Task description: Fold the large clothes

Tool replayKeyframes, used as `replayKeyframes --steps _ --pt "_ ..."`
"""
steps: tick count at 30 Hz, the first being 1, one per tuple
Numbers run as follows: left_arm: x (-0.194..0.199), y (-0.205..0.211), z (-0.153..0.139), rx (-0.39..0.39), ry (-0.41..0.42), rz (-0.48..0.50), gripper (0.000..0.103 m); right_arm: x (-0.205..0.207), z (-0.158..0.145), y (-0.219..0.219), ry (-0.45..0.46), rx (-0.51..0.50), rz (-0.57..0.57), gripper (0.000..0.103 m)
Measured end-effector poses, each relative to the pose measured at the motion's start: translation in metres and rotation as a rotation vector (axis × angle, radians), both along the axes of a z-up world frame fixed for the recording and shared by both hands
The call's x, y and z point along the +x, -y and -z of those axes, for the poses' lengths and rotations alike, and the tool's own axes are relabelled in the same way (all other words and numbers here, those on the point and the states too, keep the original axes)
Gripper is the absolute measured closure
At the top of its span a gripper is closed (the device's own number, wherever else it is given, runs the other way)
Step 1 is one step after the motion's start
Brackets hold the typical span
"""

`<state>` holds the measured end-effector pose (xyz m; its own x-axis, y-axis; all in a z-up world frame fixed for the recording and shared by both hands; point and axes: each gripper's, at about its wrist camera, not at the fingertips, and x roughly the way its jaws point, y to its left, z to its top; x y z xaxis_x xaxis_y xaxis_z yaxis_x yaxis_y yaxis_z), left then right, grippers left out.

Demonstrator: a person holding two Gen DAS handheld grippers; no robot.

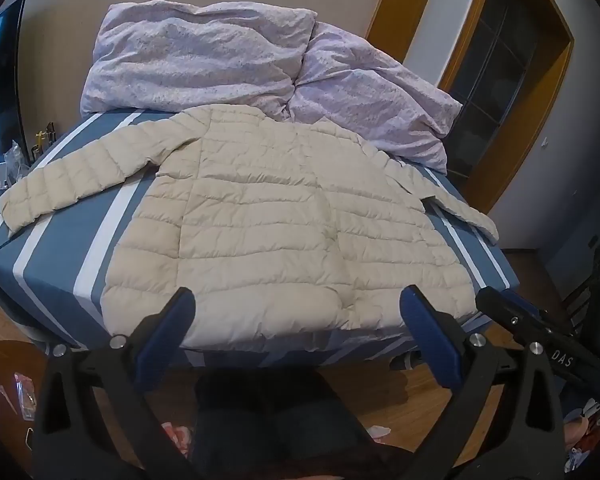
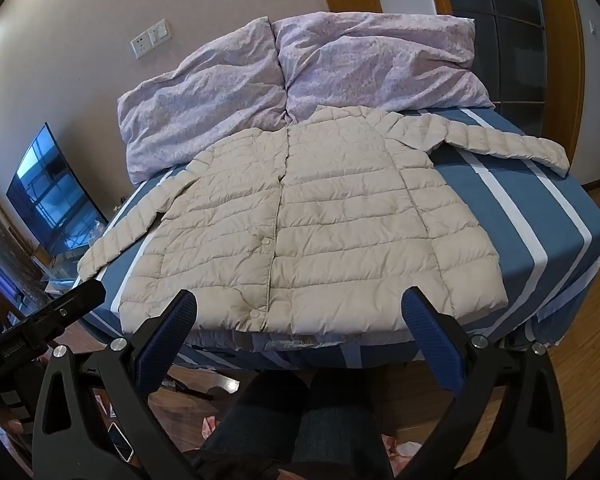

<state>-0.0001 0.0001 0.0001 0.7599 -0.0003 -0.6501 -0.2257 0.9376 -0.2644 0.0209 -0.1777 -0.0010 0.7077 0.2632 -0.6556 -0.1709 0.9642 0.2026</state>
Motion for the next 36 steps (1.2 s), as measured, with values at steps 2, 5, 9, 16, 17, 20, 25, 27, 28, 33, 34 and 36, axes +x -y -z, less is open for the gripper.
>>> replayKeyframes --steps 2,5,9,16,17,20,25,27,28,33,34,36 --pt "0.0002 0.0000 0.0002 0.000 -0.004 0.001 0.002 0.0001 -0.0001 -0.0004 0.000 -0.002 -0.001 0.001" --pt "0.0005 0.0003 0.0007 -0.002 -0.007 0.002 0.002 0.0005 -0.0001 -0.0003 0.001 -0.003 0.001 0.001" --pt "0.0001 0.0014 0.0006 -0.003 -0.009 0.005 0.002 0.0010 0.0001 -0.0005 0.001 -0.004 -0.001 0.001" --pt "-0.0004 0.0011 -0.0004 -0.002 -0.011 0.001 0.002 0.0018 0.0009 0.0004 -0.001 -0.003 0.000 0.001" --pt "-0.0001 0.0003 0.0000 -0.004 -0.009 0.001 0.002 0.0019 0.0010 0.0004 -0.001 -0.003 0.000 0.001" --pt "-0.0001 0.0004 -0.0001 -0.004 -0.010 0.002 0.002 0.0022 0.0014 0.0003 -0.001 -0.004 0.000 0.001" --pt "0.0003 0.0004 0.0002 -0.004 -0.011 0.001 0.002 0.0023 0.0016 0.0005 -0.001 -0.005 -0.001 0.001" --pt "0.0003 0.0005 0.0002 -0.004 -0.011 0.001 0.002 0.0023 0.0017 0.0007 -0.002 -0.003 -0.001 0.001" --pt "0.0003 0.0005 0.0002 -0.003 -0.011 0.001 0.002 0.0022 0.0017 0.0008 -0.002 -0.004 -0.001 0.001" --pt "0.0005 0.0007 0.0002 -0.003 -0.013 0.002 0.002 0.0023 0.0020 0.0011 -0.002 -0.004 0.001 0.001" --pt "0.0004 0.0006 0.0002 -0.004 -0.012 0.002 0.002 0.0023 0.0020 0.0011 -0.003 -0.004 0.000 0.001" --pt "0.0004 0.0006 0.0000 -0.003 -0.012 0.001 0.002 0.0024 0.0021 0.0009 -0.003 -0.004 0.000 0.001"
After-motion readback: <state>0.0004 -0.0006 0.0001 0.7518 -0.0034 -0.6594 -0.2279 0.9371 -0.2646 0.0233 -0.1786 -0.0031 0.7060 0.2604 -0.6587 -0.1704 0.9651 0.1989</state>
